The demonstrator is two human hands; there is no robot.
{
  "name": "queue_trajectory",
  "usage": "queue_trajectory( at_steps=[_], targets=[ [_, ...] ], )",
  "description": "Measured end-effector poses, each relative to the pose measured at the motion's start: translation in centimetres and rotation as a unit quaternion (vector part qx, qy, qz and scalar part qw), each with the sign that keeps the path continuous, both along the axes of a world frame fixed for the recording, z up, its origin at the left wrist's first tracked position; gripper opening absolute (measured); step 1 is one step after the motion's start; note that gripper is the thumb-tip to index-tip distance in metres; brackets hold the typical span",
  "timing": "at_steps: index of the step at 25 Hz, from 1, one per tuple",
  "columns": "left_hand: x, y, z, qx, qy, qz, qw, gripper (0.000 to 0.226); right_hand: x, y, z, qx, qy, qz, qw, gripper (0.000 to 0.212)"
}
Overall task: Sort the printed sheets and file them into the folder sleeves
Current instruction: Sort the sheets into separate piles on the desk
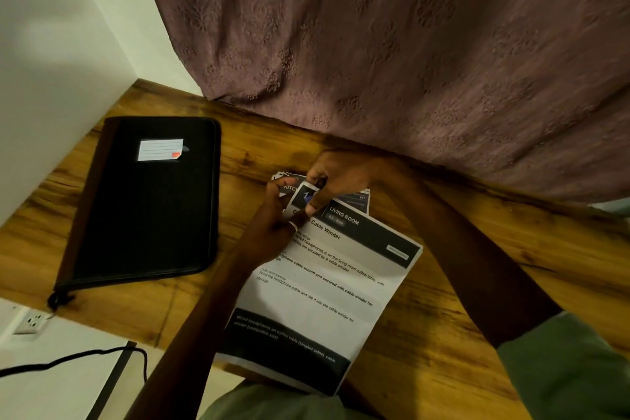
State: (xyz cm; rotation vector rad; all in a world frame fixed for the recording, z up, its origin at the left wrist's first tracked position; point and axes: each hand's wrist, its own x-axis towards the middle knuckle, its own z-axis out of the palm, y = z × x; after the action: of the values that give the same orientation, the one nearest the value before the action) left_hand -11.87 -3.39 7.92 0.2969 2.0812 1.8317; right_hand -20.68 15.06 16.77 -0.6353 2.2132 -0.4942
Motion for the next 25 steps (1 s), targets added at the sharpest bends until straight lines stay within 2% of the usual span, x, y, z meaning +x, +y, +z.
queue_trajectory(
  at_steps=[9, 15, 17, 21, 22, 25],
  targets=[
    [0.3, 0.1, 0.3, -0.001, -0.02, 0.013, 1.0, 0.048, 0.9, 0.5, -1.2, -0.041, -0.003, -0.022, 0.999, 0.018],
    [0.4, 0.4, -0.2, -0.004, -0.046, 0.031, 0.998, 0.042, 1.5, 1.0, -1.2, -0.055, 0.021, -0.028, 0.998, 0.027],
    [0.5, 0.2, -0.2, -0.005, -0.026, 0.035, 0.999, 0.034, 1.7, 2.0, -0.5, -0.088, 0.037, -0.084, 0.992, 0.04],
    [0.6, -0.4, 0.1, 0.001, -0.02, 0.049, 0.999, 0.026, 3.5, 5.2, -0.4, -0.214, -0.001, -0.268, 0.939, 0.06],
    [0.7, -0.4, 0.3, 0.009, -0.025, 0.06, 0.998, 0.025, 4.3, 6.1, -1.1, -0.233, -0.011, -0.317, 0.919, 0.056],
    [0.8, -0.2, 0.2, 0.025, -0.053, 0.115, 0.992, 0.025, 7.1, 7.7, -2.9, -0.256, 0.009, -0.478, 0.84, 0.02]
  ],
)
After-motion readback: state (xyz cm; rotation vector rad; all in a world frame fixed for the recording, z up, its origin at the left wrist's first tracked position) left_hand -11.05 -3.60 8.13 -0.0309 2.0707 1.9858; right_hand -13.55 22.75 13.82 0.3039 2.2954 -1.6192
